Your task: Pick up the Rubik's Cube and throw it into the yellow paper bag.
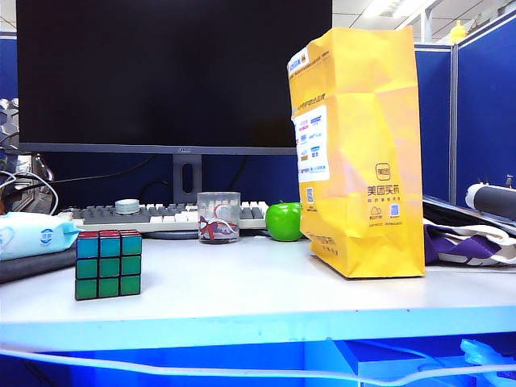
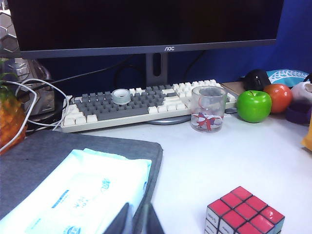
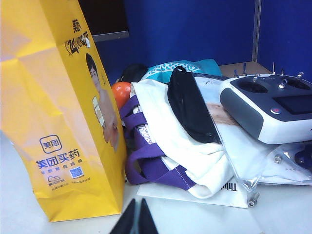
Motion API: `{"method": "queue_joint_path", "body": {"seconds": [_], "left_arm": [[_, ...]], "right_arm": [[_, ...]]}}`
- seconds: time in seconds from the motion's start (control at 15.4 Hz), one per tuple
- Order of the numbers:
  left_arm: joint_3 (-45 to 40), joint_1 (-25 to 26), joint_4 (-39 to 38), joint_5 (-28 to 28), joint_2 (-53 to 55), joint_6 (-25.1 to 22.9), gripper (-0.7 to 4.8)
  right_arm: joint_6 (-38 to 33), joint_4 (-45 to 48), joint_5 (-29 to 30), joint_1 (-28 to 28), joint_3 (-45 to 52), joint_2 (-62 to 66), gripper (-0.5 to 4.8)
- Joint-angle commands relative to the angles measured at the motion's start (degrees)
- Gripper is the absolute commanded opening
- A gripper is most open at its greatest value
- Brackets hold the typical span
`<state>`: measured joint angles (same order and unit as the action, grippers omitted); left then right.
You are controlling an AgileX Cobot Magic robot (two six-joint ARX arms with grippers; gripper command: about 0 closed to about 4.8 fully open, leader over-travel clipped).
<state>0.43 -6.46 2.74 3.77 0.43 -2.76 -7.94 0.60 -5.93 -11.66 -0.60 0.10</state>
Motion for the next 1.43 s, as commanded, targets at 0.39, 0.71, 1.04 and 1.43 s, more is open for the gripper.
{"method": "queue_joint_path", "body": {"seconds": [0.39, 0.71, 1.04, 1.43], "left_arm": [[0.39, 0.0, 1.25, -0.09, -0.04, 6.19, 0.51], [3.37, -0.04, 1.16, 2.8, -0.02, 8.9, 0.2], [17.38, -0.02, -0.63, 5.11, 5.53, 9.99, -0.05], [45.92, -0.02, -19.56, 14.69, 31.69, 1.38, -0.05]], "right_arm": [[-0.5, 1.31, 0.04, -0.02, 0.52, 0.02, -0.01], [-3.19, 1.79, 2.86, -0.04, 0.52, 0.02, -0.01], [-2.71, 6.45, 9.88, -0.04, -2.34, 0.07, -0.02], [1.79, 4.11, 8.61, -0.04, -19.96, 11.96, -0.02]]}}
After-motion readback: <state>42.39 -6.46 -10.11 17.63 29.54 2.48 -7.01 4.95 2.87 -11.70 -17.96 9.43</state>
